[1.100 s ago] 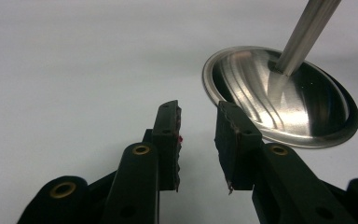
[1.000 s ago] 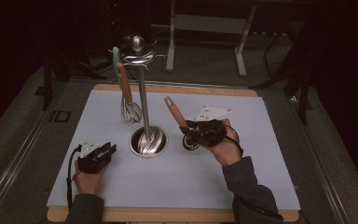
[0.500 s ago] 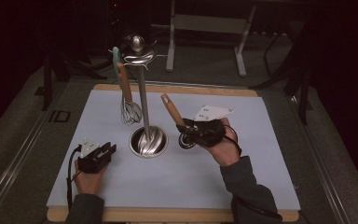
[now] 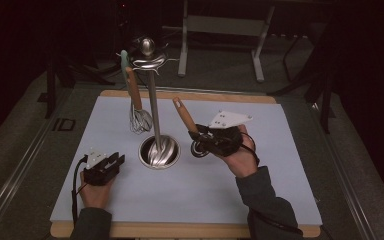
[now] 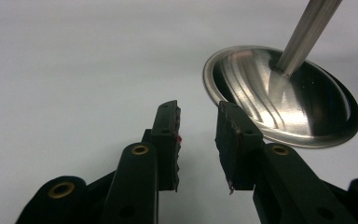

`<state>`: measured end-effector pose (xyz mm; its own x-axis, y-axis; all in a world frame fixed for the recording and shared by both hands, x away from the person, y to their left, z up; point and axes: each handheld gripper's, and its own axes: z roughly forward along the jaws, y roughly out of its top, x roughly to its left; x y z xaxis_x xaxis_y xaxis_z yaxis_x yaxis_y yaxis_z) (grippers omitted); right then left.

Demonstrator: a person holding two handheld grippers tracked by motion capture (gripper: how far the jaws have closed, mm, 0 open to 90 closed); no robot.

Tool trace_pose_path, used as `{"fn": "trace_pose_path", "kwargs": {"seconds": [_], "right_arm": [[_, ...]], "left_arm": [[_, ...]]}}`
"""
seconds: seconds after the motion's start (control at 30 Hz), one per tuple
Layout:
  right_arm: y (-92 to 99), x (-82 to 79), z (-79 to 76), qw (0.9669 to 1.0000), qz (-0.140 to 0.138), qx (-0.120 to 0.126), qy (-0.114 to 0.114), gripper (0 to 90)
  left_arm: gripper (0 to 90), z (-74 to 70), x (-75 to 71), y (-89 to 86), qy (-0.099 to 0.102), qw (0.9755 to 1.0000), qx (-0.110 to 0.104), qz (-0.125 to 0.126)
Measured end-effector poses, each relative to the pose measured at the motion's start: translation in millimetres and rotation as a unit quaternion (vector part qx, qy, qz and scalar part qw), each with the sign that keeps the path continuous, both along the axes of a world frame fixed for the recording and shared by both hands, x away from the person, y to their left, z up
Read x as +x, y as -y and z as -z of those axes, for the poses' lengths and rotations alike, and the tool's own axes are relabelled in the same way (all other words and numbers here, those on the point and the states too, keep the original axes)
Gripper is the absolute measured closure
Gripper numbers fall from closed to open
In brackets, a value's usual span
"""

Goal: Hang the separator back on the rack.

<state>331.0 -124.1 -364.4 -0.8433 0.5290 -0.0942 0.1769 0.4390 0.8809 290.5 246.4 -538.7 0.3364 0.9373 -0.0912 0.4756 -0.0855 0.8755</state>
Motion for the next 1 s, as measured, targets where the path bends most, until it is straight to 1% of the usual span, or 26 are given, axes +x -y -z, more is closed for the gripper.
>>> {"fn": "trace_pose_path", "kwargs": {"seconds": [0.33, 0.5, 0.57, 0.67, 0.8, 1.0], "right_arm": [[-2.7, -1.8, -5.3, 0.9999, -0.004, 0.004, 0.01, 70.1], [-4.4, -3.7, -7.9, 0.9998, -0.01, -0.002, 0.017, 70.1], [-5.2, -4.3, -9.3, 0.9998, -0.01, -0.001, 0.018, 70.0], [-6.1, -4.3, -12.1, 0.9997, -0.012, 0.001, 0.021, 70.0], [-7.9, -4.7, -19.2, 0.9994, -0.015, 0.003, 0.03, 70.1], [-8.4, -4.4, -25.0, 0.9993, -0.014, 0.006, 0.033, 70.1]], "left_arm": [[69.4, 0.0, 0.3, 0.1, -0.001, 1.0, 0.0, -0.001], [69.4, 0.0, 0.3, 0.2, -0.002, 1.0, 0.001, -0.001], [69.4, 0.1, 0.4, 0.2, -0.002, 1.0, 0.001, -0.001], [69.4, 0.0, 0.6, 0.3, -0.003, 1.0, 0.002, -0.001], [69.4, 0.1, 0.8, 0.6, -0.004, 1.0, 0.003, 0.0], [69.4, 0.1, 0.9, 0.5, -0.004, 1.0, 0.002, 0.0]]}}
